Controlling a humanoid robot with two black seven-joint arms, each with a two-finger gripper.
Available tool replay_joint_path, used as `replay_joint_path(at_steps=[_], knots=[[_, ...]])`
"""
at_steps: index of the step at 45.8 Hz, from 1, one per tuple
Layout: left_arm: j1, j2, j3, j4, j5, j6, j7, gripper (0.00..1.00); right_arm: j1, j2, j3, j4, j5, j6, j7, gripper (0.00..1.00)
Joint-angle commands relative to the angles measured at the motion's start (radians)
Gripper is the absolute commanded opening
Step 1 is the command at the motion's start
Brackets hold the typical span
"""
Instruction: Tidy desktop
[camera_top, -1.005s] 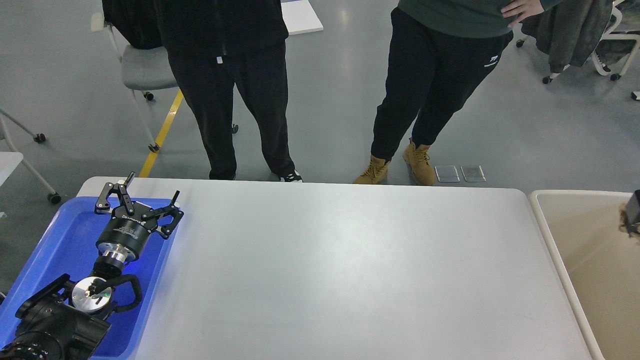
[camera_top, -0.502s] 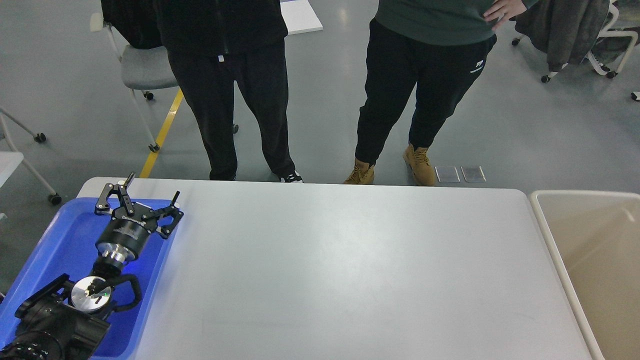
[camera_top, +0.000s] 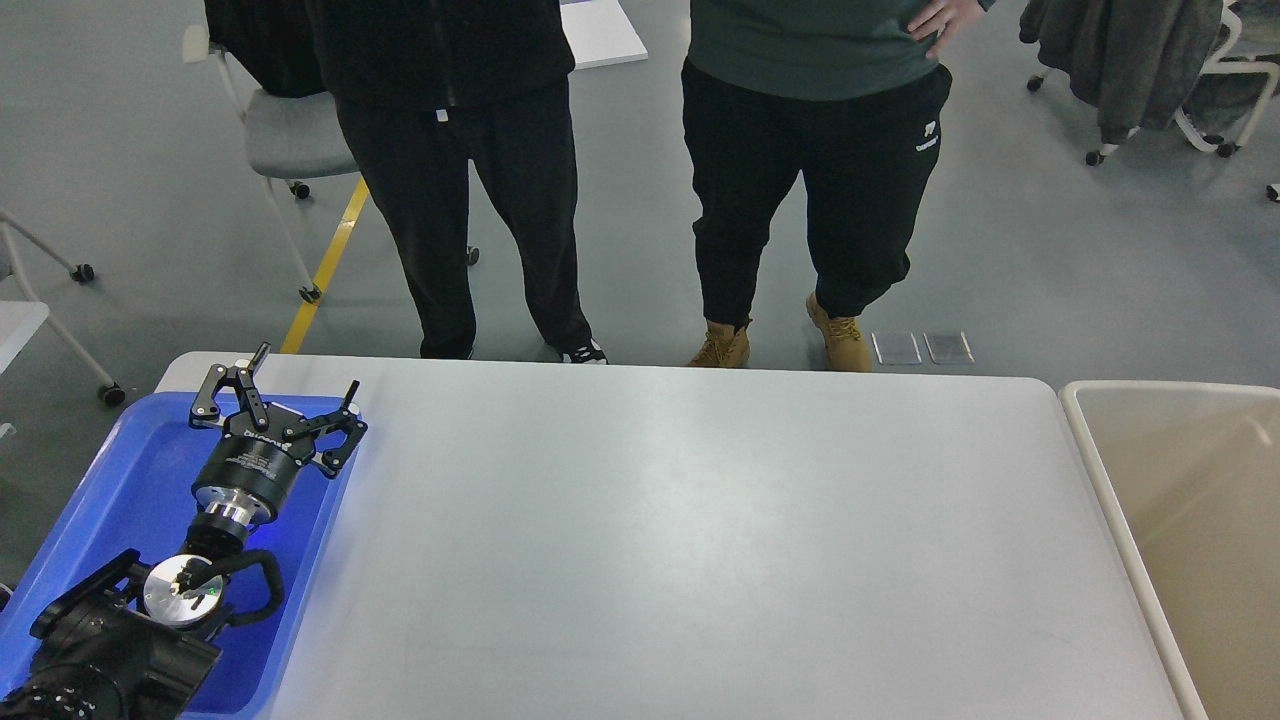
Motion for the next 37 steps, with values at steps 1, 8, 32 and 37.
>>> replay_joint_path(at_steps=[1, 8, 32, 37], knots=[[0.000, 0.000, 0.000, 0.000, 0.000, 0.000, -0.002, 1.00, -0.249, 0.148, 0.353, -0.151, 0.041, -0.085, -0.094, 0.00], [0.000, 0.000, 0.000, 0.000, -0.002, 0.000, 0.000, 1.00, -0.311, 0.188, 0.530, -0.153, 0.050, -0.084, -0.148, 0.00], [0.000, 0.000, -0.001, 0.000, -0.003, 0.000, -0.002, 1.00, -0.385, 0.219, 0.703, -0.176, 0.142, -0.065, -0.165, 0.74], [0.000, 0.000, -0.001, 0.000, -0.002, 0.000, -0.002, 1.00, -0.389, 0.219, 0.703, -0.176, 0.164, -0.058, -0.165, 1.00]])
